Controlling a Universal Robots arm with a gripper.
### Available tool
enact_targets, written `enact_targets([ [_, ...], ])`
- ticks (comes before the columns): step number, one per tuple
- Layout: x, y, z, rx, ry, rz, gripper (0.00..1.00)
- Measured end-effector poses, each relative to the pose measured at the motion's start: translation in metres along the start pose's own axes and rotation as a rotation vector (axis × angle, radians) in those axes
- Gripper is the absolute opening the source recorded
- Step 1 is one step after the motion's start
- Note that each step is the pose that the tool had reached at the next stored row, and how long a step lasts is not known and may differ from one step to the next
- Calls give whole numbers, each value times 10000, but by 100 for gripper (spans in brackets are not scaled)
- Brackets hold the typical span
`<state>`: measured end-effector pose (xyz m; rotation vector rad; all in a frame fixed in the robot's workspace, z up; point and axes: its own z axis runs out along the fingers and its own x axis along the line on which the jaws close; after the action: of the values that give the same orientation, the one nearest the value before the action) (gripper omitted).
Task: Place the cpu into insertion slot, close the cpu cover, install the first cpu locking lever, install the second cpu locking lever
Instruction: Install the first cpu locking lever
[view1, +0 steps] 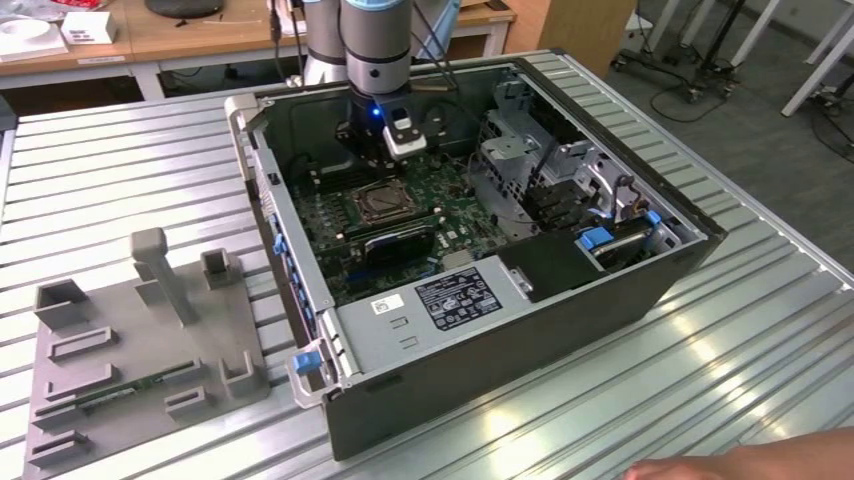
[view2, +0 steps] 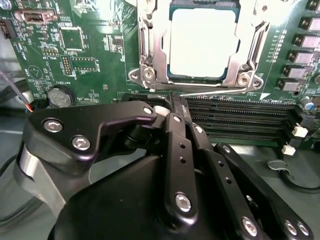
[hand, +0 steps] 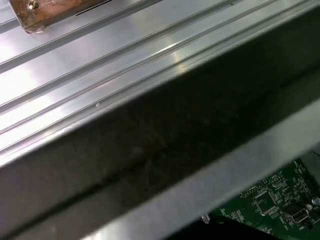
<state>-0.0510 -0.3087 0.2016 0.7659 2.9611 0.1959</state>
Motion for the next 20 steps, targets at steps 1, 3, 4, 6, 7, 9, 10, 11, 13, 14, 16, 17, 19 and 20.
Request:
enact_targets([
  [1,-7,-12,-1,-47,25,5,11],
  [3,-16,-28,-4,-93,51,12,11],
  [4,-19,-34,-5,-105,58,13,11],
  [6,-25,-45,-6,-132,72,17,11],
  [7,-28,-50,-6,-141,77,18,11],
  [9,-29,-52,-7,-188,103,23,11],
  [10,-29,-52,-7,-220,121,28,11],
  [11,-29,-52,-9,-245,134,31,11],
  [13,-30,-49,-24,-281,153,35,11],
  [14,-30,-48,-34,-296,161,37,11],
  [16,-31,-45,-54,-327,179,42,11],
  [17,-31,-44,-61,-349,190,44,11],
  [19,-31,-44,-63,-374,202,49,11],
  [20,-31,-44,-63,-374,203,49,11],
])
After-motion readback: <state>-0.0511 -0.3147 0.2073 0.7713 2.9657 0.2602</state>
